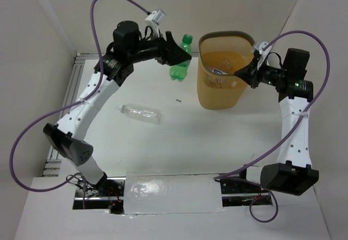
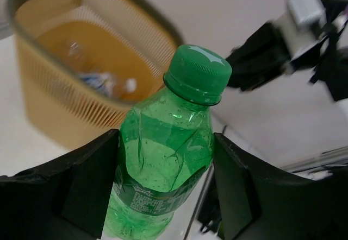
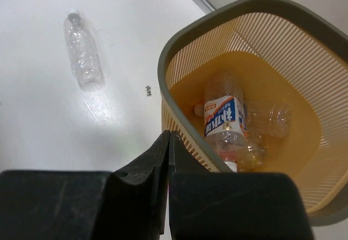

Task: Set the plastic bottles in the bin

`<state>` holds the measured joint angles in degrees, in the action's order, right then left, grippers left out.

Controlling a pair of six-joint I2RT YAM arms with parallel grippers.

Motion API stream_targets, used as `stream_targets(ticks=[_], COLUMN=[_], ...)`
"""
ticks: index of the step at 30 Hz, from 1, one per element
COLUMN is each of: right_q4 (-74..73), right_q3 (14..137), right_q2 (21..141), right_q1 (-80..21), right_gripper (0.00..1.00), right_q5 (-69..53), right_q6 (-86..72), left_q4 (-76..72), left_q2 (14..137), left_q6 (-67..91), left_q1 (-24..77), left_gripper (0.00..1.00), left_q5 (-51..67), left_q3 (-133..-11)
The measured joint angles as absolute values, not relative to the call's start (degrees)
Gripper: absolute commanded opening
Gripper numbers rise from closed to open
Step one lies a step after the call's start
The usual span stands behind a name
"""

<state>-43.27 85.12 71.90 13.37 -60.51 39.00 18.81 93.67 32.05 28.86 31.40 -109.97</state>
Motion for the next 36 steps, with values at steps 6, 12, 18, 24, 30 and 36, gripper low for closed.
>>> stream_targets(ticks=[6, 12, 18, 24, 30, 36], right_q4=[-42.92, -42.87, -44.31, -44.77, -45.32, -45.5], right_q3=[82.43, 78.06, 75.2, 74.19, 73.78, 73.58], right_q2=[67.2, 64.03, 60.97, 58.24, 57.45, 58.15], right_q1=[13.37, 13.37, 13.37, 13.37, 13.37, 11.9], right_gripper=[0.09, 0.11, 0.15, 0.55, 0.69, 0.72], right_q5=[-59.33, -58.63, -58.13, -57.84, -58.26, -59.16], right_q6=[37.98, 37.28, 37.63, 38.0, 38.46, 38.54], left_q4=[1.04, -13.1, -20.49, -19.4, -14.39, -10.79], left_q2=[102.89, 111.74, 119.52, 123.0, 123.68, 124.53], left_q6=[42.19, 51.9, 59.09, 59.86, 56.21, 53.98], left_q1=[31.0, 32.08, 33.34, 34.46, 35.62, 36.21], left_gripper=[0.1, 0.16, 0.21, 0.52, 0.9, 1.0], left_q5=[34.28, 32.21, 27.27, 21.61, 17.23, 16.19], left_q3=[-115.31, -117.95, -121.4, -123.48, -126.02, -131.04])
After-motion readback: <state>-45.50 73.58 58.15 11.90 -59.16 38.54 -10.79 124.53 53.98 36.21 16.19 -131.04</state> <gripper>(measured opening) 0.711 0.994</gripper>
